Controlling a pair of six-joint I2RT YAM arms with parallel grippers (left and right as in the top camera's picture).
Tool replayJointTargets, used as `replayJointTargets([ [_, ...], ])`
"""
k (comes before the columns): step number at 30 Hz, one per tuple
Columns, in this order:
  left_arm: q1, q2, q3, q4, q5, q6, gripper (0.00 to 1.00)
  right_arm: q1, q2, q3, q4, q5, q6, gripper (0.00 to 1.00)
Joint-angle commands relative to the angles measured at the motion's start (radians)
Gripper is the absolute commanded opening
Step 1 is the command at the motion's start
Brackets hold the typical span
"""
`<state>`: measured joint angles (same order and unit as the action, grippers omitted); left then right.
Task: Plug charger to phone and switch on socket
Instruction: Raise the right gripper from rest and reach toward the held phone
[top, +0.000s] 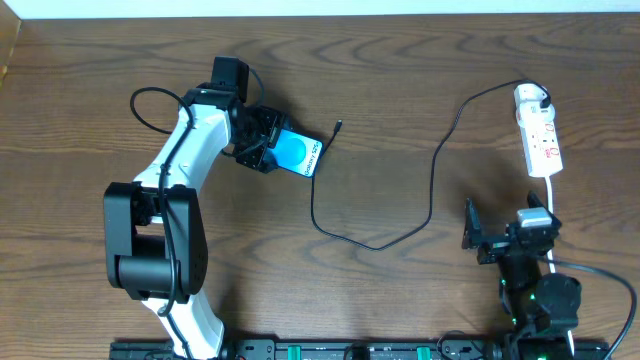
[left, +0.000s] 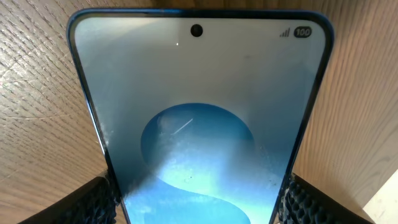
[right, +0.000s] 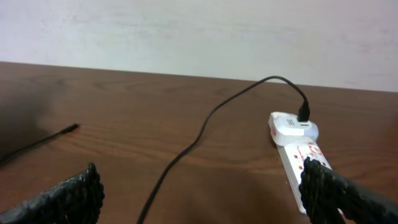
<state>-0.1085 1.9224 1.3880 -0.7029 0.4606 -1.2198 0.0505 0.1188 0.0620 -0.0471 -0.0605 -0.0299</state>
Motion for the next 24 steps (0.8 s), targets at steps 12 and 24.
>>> replayJointTargets([
  [12, 0.000, -0.034, 0.006, 0.006, -0.005, -0.045, 0.64, -0.004, 0.583, 0.436, -0.037, -0.179, 0.010, 0.99],
  [24, 0.000, -0.034, 0.006, 0.013, 0.003, -0.115, 0.64, -0.004, 0.998, 0.810, -0.226, -0.436, 0.010, 0.99],
])
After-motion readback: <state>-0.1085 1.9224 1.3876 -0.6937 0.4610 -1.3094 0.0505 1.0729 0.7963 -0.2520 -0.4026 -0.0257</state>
